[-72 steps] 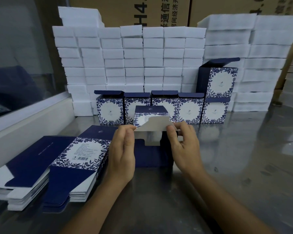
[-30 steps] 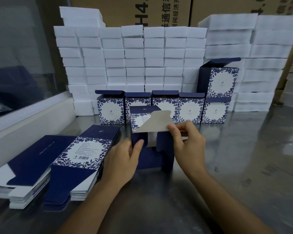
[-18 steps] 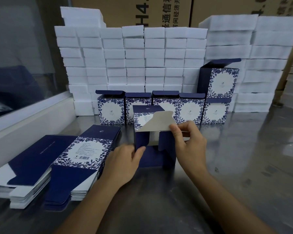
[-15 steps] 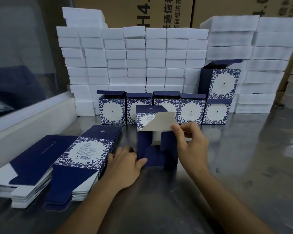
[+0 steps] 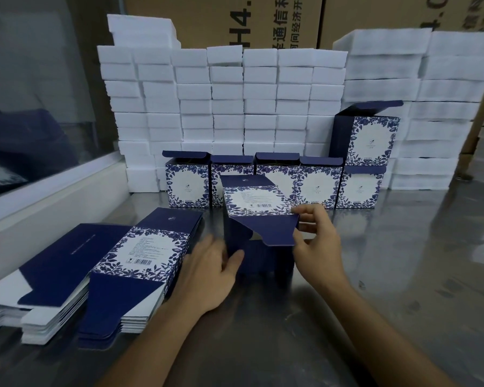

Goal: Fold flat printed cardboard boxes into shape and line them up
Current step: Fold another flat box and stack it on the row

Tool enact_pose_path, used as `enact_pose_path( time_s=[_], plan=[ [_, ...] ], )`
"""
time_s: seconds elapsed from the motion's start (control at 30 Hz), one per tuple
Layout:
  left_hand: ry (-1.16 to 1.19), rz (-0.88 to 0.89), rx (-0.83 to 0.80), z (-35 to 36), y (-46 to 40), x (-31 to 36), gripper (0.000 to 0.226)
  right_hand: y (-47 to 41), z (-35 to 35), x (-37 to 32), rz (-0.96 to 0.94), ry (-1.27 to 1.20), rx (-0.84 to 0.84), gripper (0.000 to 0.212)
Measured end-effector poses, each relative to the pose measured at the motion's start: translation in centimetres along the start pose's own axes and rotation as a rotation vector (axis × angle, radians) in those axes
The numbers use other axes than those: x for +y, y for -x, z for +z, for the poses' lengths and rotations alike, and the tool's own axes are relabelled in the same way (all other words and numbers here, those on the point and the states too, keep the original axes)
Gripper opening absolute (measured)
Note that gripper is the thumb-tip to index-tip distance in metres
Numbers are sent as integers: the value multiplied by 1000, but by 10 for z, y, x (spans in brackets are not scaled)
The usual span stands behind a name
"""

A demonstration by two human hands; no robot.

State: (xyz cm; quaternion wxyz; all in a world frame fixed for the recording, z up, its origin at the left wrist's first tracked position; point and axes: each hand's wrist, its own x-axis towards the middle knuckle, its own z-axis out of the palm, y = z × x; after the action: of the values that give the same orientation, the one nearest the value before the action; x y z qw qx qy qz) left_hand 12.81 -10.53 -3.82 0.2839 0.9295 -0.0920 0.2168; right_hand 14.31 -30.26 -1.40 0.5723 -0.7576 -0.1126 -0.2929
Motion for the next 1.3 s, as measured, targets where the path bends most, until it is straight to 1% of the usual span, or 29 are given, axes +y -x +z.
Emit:
enact_pose_path(
  time_s=[0.03,0.1,0.13,0.17,0.2,0.27,0.33,0.43,0.57,0.63,0.7,0.77,0.87,0.93,1.07,1.17,1.3],
  plan=[
    [129,12,50,0,-1,1,17,0,0,0,3,-16,0,34],
    [357,38,78,-2,-1,6,50,-1,0,-2,10,-73,8,35],
    [421,70,92,-4,0,8,58,-1,1,-3,11,-110,11,36],
    [449,115,114,-5,-1,11,57,-1,1,-4,10,-154,12,36],
    [452,146,137,-6,0,14,52,0,1,-5,11,-201,11,32],
    [415,160,193,-5,0,15,44,0,2,-8,11,-237,0,20],
    [359,147,250,-6,-1,16,44,0,3,-8,10,-205,-17,12],
    [401,130,273,-6,-1,18,42,1,5,-6,14,-149,-17,4],
    [473,109,320,-9,0,18,39,2,4,-5,-11,-105,-14,12],
    [430,90,373,-10,0,21,37,3,3,-6,-44,-96,-4,10],
    [381,91,429,-10,1,25,35,6,3,-8,-105,-70,26,5],
    [346,105,469,-10,3,27,34,7,5,-10,-178,9,68,5],
    [304,122,476,-12,4,29,34,10,9,-16,-225,159,104,16],
    [266,167,466,-11,5,29,34,14,12,-20,-262,219,84,21],
    [151,271,470,-10,6,31,38,23,24,-30,-397,405,33,24],
    [120,301,485,-9,6,31,36,25,27,-34,-456,493,63,21],
    [119,281,497,-8,5,32,34,24,28,-33,-526,568,52,17]
  ],
)
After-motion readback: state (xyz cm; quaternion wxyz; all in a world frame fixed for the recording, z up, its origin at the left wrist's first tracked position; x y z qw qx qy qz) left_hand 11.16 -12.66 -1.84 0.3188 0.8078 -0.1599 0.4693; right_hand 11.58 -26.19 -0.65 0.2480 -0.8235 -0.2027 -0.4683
